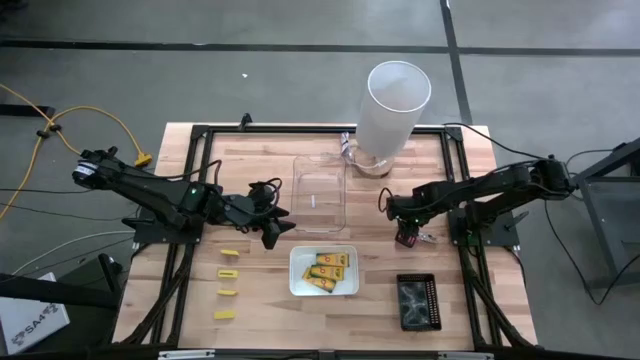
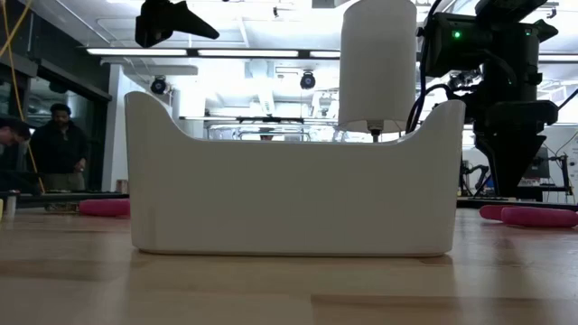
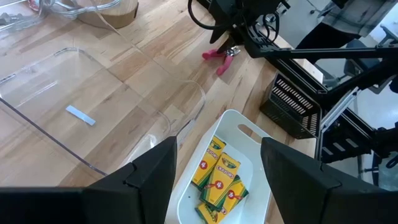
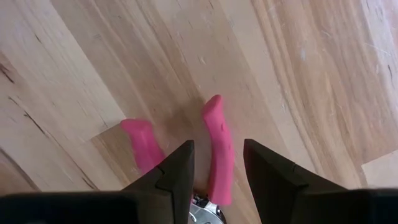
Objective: Pick & Place School Supplies
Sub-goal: Put the pink hole puncher into the transparent bin
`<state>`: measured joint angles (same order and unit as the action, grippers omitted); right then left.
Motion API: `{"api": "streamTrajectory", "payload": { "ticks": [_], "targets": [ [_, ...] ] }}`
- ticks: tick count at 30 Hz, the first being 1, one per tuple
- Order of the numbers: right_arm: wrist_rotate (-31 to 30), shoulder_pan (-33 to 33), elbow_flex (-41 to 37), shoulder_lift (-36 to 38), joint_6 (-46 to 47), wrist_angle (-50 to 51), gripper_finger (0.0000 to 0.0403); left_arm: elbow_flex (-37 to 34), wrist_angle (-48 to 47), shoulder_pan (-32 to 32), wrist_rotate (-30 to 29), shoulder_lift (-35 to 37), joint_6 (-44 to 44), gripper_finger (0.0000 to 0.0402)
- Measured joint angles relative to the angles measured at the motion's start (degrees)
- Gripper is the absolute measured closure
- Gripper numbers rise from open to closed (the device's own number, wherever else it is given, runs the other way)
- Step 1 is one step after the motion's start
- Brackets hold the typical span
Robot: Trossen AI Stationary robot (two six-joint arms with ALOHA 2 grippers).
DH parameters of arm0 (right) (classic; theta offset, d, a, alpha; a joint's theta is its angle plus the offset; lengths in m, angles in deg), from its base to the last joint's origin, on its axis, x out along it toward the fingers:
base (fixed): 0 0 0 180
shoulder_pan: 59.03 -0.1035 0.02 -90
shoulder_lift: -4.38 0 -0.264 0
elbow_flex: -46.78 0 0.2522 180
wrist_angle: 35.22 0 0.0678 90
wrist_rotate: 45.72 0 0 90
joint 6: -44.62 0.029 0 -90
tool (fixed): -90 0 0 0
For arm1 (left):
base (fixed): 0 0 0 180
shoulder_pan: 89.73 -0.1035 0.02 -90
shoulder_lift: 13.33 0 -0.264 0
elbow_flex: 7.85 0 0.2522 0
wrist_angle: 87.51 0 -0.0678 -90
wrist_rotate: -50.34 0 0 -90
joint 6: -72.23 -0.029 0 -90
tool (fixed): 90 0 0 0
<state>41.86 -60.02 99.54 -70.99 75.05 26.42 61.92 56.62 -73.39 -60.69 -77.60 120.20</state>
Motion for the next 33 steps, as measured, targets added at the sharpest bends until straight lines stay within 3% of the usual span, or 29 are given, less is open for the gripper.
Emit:
{"api": "streamTrajectory", "payload": {
  "ticks": [15, 33],
  "targets": [
    [0.02, -0.43, -0.02, -0.13, -0.02, -0.01, 0.0272, 0.00, 0.41, 0.00, 0.00, 0.00, 0.00, 0.0175],
    [0.05, -1.25, -0.07, -7.65, -0.11, -1.54, 0.0272, 0.00, 0.82, 0.01, 0.00, 0.00, 0.00, 0.0175]
  ]
}}
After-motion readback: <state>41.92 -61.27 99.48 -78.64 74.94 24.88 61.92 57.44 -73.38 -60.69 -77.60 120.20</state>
